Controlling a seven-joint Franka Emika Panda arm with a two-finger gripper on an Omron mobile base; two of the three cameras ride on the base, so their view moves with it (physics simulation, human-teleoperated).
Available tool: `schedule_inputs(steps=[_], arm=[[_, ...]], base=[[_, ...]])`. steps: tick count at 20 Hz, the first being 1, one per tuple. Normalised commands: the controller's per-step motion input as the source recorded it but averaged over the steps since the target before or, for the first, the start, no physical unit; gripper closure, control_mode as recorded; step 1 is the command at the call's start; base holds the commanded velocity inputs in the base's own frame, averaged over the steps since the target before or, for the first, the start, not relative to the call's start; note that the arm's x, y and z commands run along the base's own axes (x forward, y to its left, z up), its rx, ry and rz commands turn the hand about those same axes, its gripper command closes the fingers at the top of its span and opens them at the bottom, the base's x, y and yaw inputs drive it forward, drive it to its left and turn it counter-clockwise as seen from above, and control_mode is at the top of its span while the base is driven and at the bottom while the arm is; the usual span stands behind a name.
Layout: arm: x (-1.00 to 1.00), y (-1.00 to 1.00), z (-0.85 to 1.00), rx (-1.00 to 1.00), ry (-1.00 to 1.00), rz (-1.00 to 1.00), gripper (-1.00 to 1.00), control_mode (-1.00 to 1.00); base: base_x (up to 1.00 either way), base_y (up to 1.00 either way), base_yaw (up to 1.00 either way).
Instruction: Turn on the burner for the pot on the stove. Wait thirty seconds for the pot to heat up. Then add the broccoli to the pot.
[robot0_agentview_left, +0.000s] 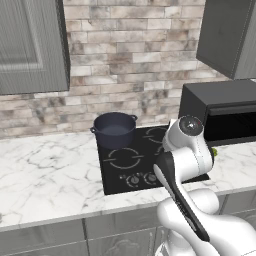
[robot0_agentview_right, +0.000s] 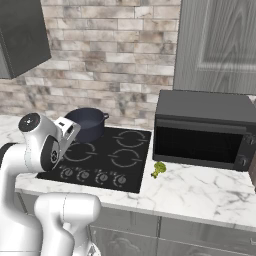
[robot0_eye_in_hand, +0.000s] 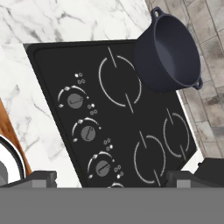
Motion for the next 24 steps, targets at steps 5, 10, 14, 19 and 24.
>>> schedule_inputs(steps=[5, 10, 14, 19, 24], arm=[[0.0, 0.0, 0.0, 0.0, 0.0, 0.0, -1.0, -1.0], [0.0, 0.0, 0.0, 0.0, 0.0, 0.0, -1.0, -1.0], [0.0, 0.0, 0.0, 0.0, 0.0, 0.0, -1.0, -1.0], [0.0, 0.0, 0.0, 0.0, 0.0, 0.0, -1.0, -1.0], [0.0, 0.0, 0.0, 0.0, 0.0, 0.0, -1.0, -1.0]], base=[[0.0, 0.0, 0.0], [0.0, 0.0, 0.0], [0.0, 0.0, 0.0], [0.0, 0.0, 0.0], [0.0, 0.0, 0.0]])
